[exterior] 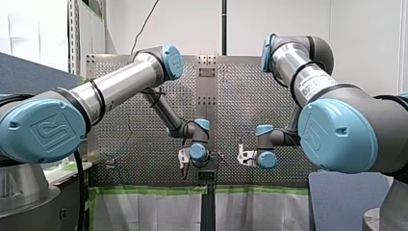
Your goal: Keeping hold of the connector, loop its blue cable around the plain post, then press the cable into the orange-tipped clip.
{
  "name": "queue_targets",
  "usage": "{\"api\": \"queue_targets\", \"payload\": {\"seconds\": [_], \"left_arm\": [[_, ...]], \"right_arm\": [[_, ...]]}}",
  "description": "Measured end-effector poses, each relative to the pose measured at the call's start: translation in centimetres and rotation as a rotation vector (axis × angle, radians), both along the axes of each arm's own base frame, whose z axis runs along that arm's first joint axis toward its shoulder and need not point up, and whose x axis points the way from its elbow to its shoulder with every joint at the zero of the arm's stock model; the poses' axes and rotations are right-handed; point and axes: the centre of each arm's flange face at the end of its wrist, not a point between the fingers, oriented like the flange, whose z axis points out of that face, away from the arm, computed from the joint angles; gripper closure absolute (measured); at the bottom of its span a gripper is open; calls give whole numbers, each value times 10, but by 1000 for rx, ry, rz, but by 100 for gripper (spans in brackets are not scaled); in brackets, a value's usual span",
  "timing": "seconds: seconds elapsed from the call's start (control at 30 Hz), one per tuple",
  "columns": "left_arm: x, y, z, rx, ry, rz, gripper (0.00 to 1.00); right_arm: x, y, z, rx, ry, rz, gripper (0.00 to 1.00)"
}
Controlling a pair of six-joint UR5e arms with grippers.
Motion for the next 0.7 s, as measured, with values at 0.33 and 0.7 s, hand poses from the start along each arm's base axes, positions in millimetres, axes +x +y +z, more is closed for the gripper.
{"api": "queue_targets", "payload": {"seconds": [0.33, 0.7], "left_arm": [[-33, 1, 1, 128, 40, -33, 10], [-70, -22, 45, 154, -64, -161, 10]], "right_arm": [[-12, -7, 0, 17, -5, -21, 100], [-12, -7, 0, 22, -3, -22, 100]]}}
